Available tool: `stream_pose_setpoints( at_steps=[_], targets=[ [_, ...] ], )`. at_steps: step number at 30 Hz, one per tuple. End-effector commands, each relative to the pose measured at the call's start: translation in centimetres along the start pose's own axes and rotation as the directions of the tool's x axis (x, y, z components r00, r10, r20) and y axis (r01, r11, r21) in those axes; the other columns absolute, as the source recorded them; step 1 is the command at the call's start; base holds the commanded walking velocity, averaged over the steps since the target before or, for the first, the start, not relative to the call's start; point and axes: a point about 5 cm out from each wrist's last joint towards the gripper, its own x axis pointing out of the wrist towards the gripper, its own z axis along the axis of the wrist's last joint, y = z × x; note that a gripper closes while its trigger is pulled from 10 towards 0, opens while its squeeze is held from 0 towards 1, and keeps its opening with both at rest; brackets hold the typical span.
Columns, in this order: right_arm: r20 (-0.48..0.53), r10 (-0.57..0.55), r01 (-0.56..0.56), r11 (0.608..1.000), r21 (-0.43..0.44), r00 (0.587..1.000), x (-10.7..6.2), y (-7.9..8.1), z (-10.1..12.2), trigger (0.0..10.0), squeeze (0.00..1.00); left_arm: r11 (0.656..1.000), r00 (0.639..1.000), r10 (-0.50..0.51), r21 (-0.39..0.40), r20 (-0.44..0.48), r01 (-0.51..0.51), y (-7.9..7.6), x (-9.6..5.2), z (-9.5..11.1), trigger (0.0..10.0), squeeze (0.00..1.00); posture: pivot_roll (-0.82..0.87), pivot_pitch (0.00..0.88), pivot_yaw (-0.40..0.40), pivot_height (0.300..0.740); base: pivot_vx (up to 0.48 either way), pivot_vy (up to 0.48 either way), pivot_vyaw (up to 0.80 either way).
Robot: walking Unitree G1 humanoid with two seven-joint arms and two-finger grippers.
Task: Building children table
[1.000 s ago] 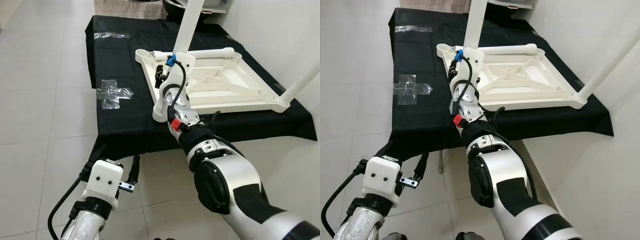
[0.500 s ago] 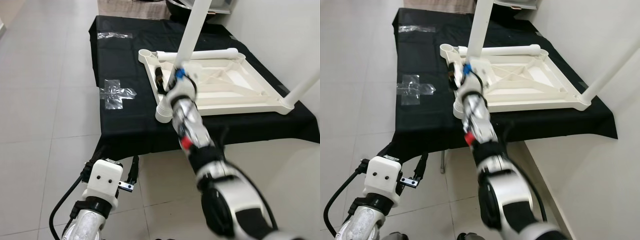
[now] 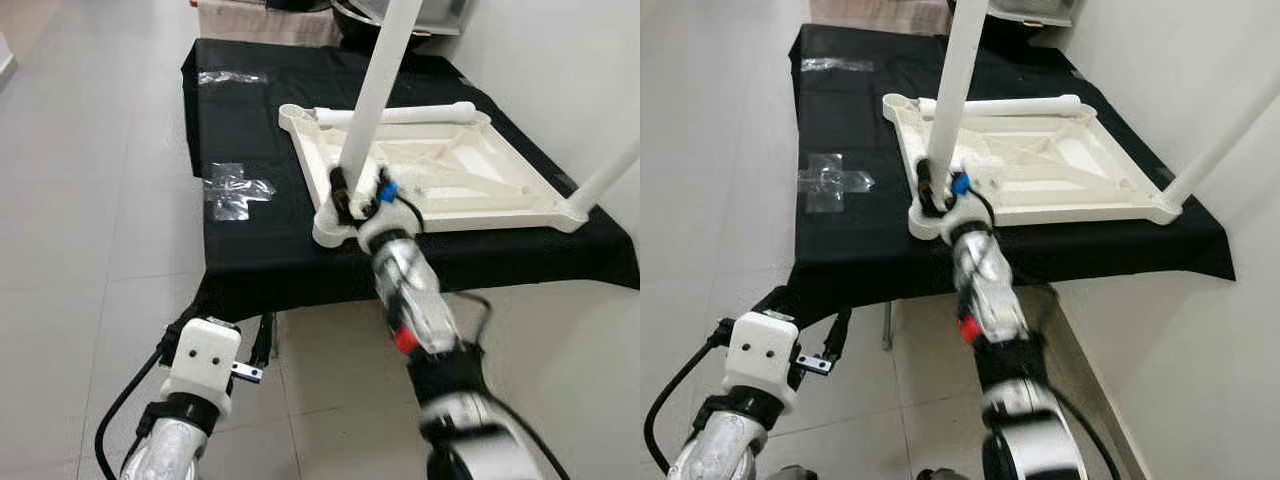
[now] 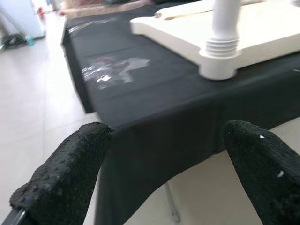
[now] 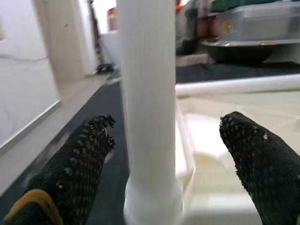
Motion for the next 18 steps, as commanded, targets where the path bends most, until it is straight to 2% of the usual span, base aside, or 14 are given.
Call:
stream_pose_setpoints(
  at_steps=[1, 4, 6, 7, 9, 10, 11, 12, 14, 16, 18],
  targets=[
    [-0.001, 0.025, -0.025, 1.000, -0.007, 1.000, -0.5, 0.0, 0.4, 10.0, 0.00, 1.000, 0.999, 0.018, -0.025, -0.032, -0.019, 0.1, -0.1, -0.4, 10.0, 0.00, 0.13, 0.089, -0.156, 0.740, 0.000, 0.000, 0.00],
    [-0.031, -0.026, 0.024, 0.997, -0.077, 0.999, -2.9, -1.4, -0.3, 10.0, 0.00, 0.995, 0.995, 0.087, -0.045, -0.044, -0.089, 1.4, 0.1, -0.3, 10.0, 0.00, 0.13, 0.088, -0.154, 0.740, 0.000, 0.000, 0.00],
    [-0.034, -0.038, 0.035, 0.995, -0.091, 0.999, -3.3, -1.7, -0.3, 10.0, 0.00, 0.994, 0.994, 0.100, -0.047, -0.046, -0.102, 1.6, 0.1, -0.3, 10.0, 0.00, 0.13, 0.088, -0.154, 0.740, 0.000, 0.000, 0.00],
    [-0.036, -0.127, 0.122, 0.985, -0.124, 0.991, -4.0, -3.1, -0.3, 10.0, 0.00, 0.990, 0.990, 0.132, -0.052, -0.047, -0.134, 2.2, 0.1, -0.1, 10.0, 0.00, 0.13, 0.086, -0.150, 0.740, 0.000, 0.000, 0.00],
    [-0.019, -0.295, 0.285, 0.935, -0.212, 0.955, -5.6, -5.6, -0.1, 10.0, 0.00, 0.982, 0.982, 0.181, -0.043, -0.051, -0.183, 3.3, 0.1, 0.1, 10.0, 0.00, 0.14, 0.086, -0.147, 0.740, 0.000, 0.000, 0.00],
    [-0.019, -0.295, 0.285, 0.935, -0.212, 0.955, -5.6, -5.6, -0.1, 10.0, 0.00, 0.982, 0.982, 0.181, -0.043, -0.051, -0.183, 3.3, 0.1, 0.1, 10.0, 0.00, 0.14, 0.086, -0.147, 0.740, 0.000, 0.000, 0.00],
    [-0.012, -0.373, 0.359, 0.901, -0.243, 0.928, -6.5, -6.9, 0.0, 10.0, 0.00, 0.978, 0.978, 0.203, -0.036, -0.049, -0.205, 3.8, 0.1, 0.2, 10.0, 0.00, 0.14, 0.085, -0.141, 0.740, 0.000, 0.000, 0.00],
    [-0.012, -0.373, 0.359, 0.901, -0.243, 0.928, -6.5, -6.9, 0.0, 10.0, 0.00, 0.978, 0.978, 0.203, -0.036, -0.049, -0.205, 3.8, 0.1, 0.2, 10.0, 0.00, 0.14, 0.085, -0.141, 0.740, 0.000, 0.000, 0.00],
    [-0.019, -0.465, 0.446, 0.858, -0.255, 0.885, -7.8, -8.5, 0.1, 10.0, 0.00, 0.973, 0.972, 0.232, -0.004, -0.040, -0.232, 4.8, 0.4, 0.3, 10.0, 0.00, 0.14, 0.082, -0.130, 0.740, 0.000, 0.000, 0.00],
    [-0.027, -0.506, 0.482, 0.835, -0.264, 0.862, -8.4, -9.1, 0.1, 10.0, 0.00, 0.969, 0.969, 0.245, 0.017, -0.038, -0.245, 5.4, 0.6, 0.2, 10.0, 0.00, 0.14, 0.082, -0.127, 0.740, 0.000, 0.000, 0.00],
    [-0.029, -0.515, 0.490, 0.829, -0.268, 0.856, -8.5, -9.3, 0.1, 10.0, 0.00, 0.969, 0.968, 0.248, 0.023, -0.038, -0.247, 5.6, 0.7, 0.2, 10.0, 0.00, 0.14, 0.082, -0.127, 0.740, 0.000, 0.000, 0.00]
  ],
)
